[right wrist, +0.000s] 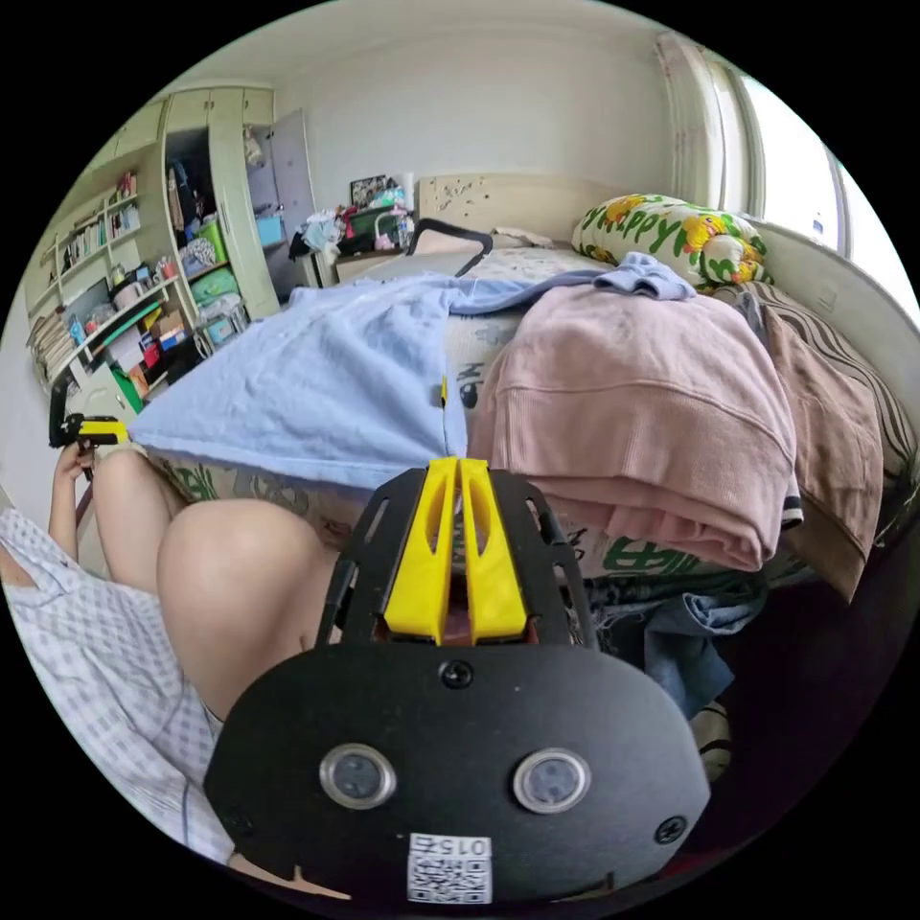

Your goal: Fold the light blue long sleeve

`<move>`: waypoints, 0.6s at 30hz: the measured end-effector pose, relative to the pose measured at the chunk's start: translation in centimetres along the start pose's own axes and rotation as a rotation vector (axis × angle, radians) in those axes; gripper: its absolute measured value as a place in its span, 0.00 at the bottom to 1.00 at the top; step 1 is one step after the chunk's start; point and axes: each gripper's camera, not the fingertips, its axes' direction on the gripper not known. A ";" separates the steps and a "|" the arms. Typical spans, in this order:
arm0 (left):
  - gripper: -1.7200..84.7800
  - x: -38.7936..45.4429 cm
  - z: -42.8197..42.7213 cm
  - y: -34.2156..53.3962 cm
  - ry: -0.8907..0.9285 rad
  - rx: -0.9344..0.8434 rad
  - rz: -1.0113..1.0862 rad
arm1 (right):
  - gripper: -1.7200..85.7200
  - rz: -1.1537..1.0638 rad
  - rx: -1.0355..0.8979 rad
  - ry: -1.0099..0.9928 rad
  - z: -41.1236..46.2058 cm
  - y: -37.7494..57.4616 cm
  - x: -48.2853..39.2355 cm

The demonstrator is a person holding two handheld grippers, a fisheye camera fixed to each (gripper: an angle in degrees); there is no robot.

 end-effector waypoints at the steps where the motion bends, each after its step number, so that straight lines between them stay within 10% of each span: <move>1: 0.02 0.5 1.1 -0.3 -0.011 -0.039 0.008 | 0.01 -0.020 -0.042 0.010 0.7 -0.2 -0.2; 18: 0.02 2.2 5.0 -4.1 -0.091 -0.257 0.034 | 0.01 -0.092 -0.301 -0.169 3.9 -3.7 0.7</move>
